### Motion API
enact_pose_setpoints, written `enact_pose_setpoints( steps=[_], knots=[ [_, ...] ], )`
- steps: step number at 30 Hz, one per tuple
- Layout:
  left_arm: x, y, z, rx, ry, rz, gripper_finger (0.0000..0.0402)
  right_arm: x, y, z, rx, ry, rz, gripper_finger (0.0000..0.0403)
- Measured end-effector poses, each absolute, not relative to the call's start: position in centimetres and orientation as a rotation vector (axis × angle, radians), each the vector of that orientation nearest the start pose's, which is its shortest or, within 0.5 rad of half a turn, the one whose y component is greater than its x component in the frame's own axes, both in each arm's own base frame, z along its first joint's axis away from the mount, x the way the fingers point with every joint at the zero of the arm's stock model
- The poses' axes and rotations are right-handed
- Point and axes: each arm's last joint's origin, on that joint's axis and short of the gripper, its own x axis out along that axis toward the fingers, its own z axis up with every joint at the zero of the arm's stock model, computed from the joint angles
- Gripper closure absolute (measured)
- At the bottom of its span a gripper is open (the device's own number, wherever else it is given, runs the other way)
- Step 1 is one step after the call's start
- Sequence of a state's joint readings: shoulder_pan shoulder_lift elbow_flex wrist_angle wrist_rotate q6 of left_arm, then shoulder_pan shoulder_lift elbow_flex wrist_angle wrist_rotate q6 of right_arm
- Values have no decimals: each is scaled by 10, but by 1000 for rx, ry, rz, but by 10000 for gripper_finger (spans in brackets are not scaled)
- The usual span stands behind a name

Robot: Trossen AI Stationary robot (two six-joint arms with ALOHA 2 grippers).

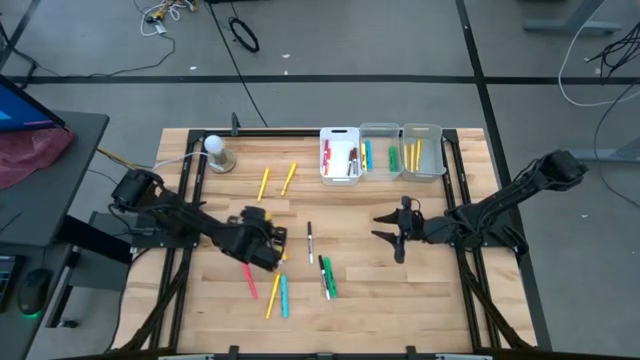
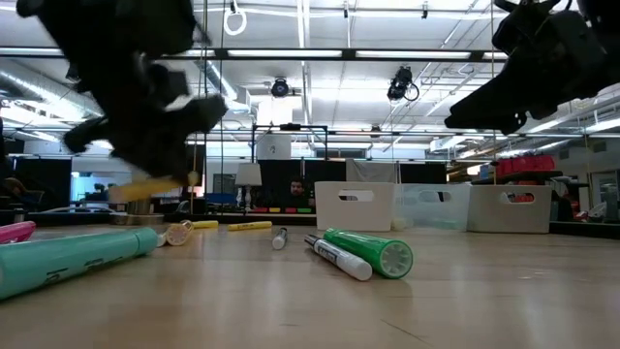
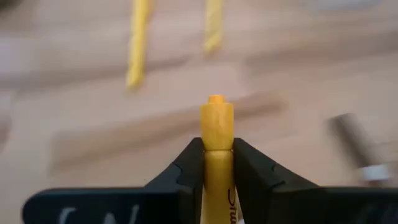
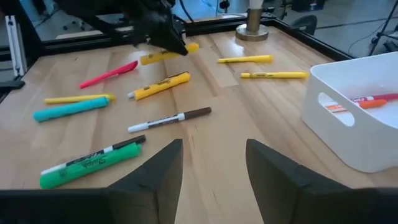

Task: Pick & Place Markers
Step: Put the left yellow highlighter pen into the transparent bin

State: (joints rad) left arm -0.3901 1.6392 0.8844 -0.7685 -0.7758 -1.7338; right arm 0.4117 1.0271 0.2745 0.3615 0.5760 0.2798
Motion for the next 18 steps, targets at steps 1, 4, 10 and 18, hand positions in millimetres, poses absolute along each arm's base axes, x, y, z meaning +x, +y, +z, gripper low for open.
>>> enact_pose_setpoints(
  steps=[1,4,10,18],
  knots=[
    [255,-82,161,-615,552,1130,334,179,60,171,94,317,-208,227],
    [279,-87,181,-555,437,1023,334,181,59,171,106,319,-176,227],
    [331,-89,213,-431,248,707,334,191,60,174,115,249,-77,227],
    [367,-87,229,-307,-21,410,334,216,68,169,153,66,20,192]
  ],
)
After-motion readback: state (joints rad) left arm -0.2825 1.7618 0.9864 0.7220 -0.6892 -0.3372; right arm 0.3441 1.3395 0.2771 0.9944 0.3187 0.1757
